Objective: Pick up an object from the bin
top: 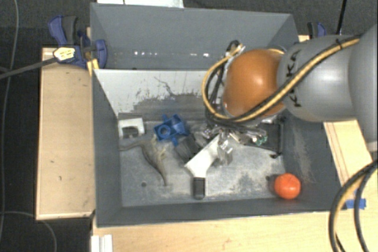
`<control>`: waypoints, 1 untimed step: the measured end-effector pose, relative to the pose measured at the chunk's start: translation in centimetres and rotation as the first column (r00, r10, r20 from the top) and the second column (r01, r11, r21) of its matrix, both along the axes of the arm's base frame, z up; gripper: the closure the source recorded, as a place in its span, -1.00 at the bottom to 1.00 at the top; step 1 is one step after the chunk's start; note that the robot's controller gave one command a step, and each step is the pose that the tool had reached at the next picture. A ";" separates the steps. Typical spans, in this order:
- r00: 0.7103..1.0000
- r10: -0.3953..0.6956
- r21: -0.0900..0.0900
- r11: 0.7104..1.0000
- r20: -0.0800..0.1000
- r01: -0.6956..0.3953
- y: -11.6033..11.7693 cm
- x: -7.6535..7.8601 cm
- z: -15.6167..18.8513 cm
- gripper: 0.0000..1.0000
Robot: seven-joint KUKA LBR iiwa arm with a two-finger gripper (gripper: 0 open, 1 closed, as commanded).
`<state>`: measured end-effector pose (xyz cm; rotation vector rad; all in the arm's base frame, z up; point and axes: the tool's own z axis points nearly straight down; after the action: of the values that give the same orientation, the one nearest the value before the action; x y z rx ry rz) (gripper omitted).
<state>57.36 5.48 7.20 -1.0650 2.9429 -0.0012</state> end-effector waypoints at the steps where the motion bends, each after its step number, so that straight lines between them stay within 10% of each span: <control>1: 1.000 -0.001 0.000 1.000 0.000 0.001 0.0 0.0 0.2 1.00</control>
Offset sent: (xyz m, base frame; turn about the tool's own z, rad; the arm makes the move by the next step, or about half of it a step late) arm -0.0001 0.0000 0.0325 0.0000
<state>57.32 5.48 7.44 -1.0635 2.9433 -0.0007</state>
